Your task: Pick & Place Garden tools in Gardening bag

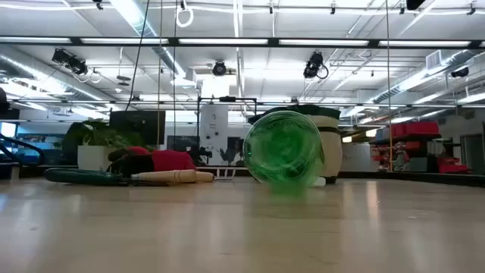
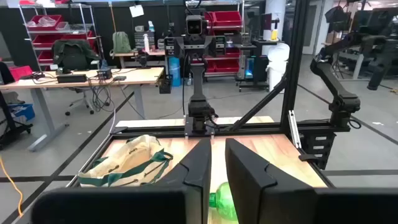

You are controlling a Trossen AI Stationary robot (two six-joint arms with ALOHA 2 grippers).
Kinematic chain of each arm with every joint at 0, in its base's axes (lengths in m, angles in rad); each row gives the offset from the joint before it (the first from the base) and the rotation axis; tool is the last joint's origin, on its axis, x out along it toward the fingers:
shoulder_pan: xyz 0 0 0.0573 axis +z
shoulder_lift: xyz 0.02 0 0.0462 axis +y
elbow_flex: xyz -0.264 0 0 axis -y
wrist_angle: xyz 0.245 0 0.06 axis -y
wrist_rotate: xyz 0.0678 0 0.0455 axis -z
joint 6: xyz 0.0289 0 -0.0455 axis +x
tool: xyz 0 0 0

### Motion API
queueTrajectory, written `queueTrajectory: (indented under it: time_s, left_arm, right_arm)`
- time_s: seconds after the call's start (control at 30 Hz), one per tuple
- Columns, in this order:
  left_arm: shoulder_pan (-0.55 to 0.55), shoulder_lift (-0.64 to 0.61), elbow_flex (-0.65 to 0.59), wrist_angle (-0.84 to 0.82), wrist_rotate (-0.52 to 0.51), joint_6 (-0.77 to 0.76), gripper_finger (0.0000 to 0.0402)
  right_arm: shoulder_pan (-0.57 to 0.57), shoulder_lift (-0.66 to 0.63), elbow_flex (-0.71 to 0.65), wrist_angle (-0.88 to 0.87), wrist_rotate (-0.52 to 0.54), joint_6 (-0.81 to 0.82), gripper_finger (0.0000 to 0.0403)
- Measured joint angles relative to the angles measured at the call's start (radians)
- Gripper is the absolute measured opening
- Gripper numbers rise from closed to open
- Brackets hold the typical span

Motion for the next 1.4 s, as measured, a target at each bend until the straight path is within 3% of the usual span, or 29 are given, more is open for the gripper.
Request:
queueTrajectory:
  time_s: [1.4]
  left_arm:
    - [0.000,0.000,0.000,0.031,0.000,0.000,0.0055]
  right_arm:
    - [0.000,0.000,0.000,0.000,0.000,0.000,0.0263]
